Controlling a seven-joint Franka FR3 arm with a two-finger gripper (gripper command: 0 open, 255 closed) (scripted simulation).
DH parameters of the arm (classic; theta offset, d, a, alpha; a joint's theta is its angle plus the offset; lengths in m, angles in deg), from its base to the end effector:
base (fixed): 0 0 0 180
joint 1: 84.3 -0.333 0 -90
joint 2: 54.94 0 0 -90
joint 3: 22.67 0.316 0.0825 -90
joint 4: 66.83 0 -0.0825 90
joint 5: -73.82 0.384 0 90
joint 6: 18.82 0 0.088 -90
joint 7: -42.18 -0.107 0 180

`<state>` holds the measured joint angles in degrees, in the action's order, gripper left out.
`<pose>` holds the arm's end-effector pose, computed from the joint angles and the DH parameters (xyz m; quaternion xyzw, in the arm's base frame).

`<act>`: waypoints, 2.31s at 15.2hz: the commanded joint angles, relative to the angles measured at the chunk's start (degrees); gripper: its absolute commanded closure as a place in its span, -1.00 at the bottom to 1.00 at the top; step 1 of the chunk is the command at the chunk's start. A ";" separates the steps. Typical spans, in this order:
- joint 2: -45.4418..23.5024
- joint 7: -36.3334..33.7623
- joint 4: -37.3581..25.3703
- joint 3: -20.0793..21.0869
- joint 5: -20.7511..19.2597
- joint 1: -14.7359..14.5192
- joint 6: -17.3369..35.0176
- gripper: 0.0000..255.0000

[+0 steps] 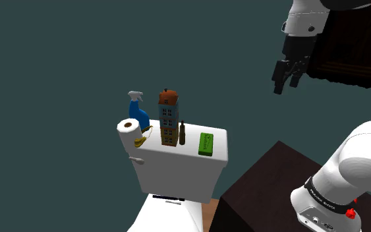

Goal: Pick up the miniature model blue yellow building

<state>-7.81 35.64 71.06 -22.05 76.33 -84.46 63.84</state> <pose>0.2816 0.0099 0.5676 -0.9960 0.0509 0.0716 0.0135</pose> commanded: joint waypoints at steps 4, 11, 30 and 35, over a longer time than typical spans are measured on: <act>-2.36 -6.74 -0.09 4.39 3.00 0.00 3.95 -1.00; -11.27 -22.18 -3.58 14.31 7.14 0.95 13.42 -1.00; -53.60 -70.10 -36.12 34.17 -13.82 5.04 25.09 -1.00; -63.96 -78.56 -46.67 33.09 -21.49 1.06 22.80 -1.00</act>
<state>-70.13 -41.78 26.17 11.27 56.00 -82.73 87.08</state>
